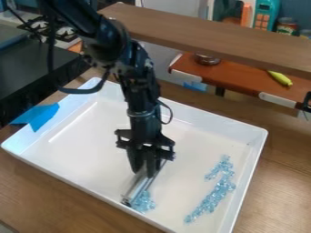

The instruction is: Sweep into pile

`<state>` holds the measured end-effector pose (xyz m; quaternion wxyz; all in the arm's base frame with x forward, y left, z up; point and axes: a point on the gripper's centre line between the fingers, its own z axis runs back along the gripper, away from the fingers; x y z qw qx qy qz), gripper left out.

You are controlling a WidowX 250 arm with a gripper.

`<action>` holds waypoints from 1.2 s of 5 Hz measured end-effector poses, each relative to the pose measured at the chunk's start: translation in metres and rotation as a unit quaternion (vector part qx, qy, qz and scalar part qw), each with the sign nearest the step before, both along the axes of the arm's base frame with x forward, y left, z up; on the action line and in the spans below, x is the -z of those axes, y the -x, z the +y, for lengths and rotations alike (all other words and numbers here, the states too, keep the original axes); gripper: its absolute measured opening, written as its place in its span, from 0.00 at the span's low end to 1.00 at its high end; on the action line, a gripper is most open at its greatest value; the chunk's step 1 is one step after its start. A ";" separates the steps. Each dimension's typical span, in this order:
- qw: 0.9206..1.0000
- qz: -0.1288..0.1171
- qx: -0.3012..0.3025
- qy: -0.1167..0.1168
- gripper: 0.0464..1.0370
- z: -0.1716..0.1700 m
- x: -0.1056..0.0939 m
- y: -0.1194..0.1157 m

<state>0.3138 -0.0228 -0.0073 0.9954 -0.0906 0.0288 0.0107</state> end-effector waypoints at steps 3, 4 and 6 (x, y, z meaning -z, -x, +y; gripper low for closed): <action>0.999 0.007 -0.025 0.039 0.29 -0.064 -0.005 -0.011; 0.998 0.011 -0.031 0.045 0.29 -0.074 -0.007 -0.014; 0.998 0.017 -0.042 0.047 0.29 -0.044 -0.025 -0.021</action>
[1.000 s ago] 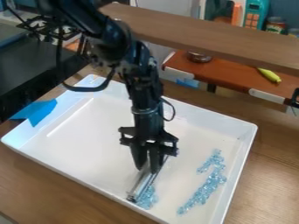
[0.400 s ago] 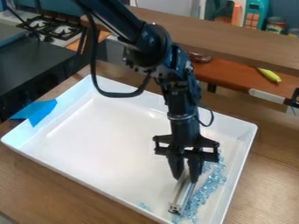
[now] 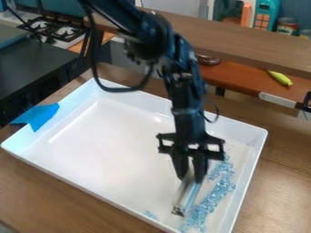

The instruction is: Sweep into pile

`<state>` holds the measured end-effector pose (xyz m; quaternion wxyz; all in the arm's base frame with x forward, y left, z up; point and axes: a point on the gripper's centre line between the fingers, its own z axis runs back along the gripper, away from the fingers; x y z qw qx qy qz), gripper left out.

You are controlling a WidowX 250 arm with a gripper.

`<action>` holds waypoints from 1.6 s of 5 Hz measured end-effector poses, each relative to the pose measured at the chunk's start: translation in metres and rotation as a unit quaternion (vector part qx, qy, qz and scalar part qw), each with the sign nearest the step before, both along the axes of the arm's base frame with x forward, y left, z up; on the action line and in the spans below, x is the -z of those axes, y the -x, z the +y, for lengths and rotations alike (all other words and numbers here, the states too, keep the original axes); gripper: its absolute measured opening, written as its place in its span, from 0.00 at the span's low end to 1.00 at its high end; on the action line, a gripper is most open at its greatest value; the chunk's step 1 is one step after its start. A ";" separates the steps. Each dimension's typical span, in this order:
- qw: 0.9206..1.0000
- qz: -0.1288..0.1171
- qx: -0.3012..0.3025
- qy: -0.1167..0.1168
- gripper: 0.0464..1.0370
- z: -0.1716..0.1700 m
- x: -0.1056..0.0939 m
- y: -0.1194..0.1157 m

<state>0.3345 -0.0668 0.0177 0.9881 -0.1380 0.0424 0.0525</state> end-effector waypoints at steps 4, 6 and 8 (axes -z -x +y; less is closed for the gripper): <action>0.998 -0.029 -0.045 -0.023 0.29 0.162 -0.038 -0.013; 0.995 -0.030 -0.033 -0.091 0.36 0.214 0.004 -0.009; 0.983 -0.053 0.002 -0.177 0.94 0.246 0.040 -0.006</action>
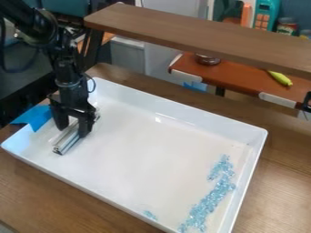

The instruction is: Sweep into pile

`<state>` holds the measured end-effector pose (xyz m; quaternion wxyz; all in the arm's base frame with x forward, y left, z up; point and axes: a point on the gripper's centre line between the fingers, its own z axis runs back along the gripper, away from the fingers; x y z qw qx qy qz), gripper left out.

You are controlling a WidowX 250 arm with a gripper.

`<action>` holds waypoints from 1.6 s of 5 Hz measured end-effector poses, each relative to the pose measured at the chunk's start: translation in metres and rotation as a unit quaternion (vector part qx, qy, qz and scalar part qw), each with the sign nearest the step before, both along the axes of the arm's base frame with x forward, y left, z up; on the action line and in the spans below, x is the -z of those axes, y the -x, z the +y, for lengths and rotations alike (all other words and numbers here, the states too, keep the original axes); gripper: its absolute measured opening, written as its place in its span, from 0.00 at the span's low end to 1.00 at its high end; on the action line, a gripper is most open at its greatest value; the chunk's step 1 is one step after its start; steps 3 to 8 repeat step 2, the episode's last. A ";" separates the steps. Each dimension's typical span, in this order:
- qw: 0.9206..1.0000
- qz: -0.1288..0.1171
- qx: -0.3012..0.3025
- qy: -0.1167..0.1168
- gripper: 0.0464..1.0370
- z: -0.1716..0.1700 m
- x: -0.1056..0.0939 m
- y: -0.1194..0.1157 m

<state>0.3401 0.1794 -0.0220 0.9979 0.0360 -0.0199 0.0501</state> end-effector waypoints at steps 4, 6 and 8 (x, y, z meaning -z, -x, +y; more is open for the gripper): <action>0.998 -0.012 0.050 0.033 0.96 -0.010 -0.035 0.024; 0.998 -0.012 0.050 0.033 0.96 -0.010 -0.035 0.024; 0.998 -0.012 0.050 0.033 0.96 -0.010 -0.035 0.024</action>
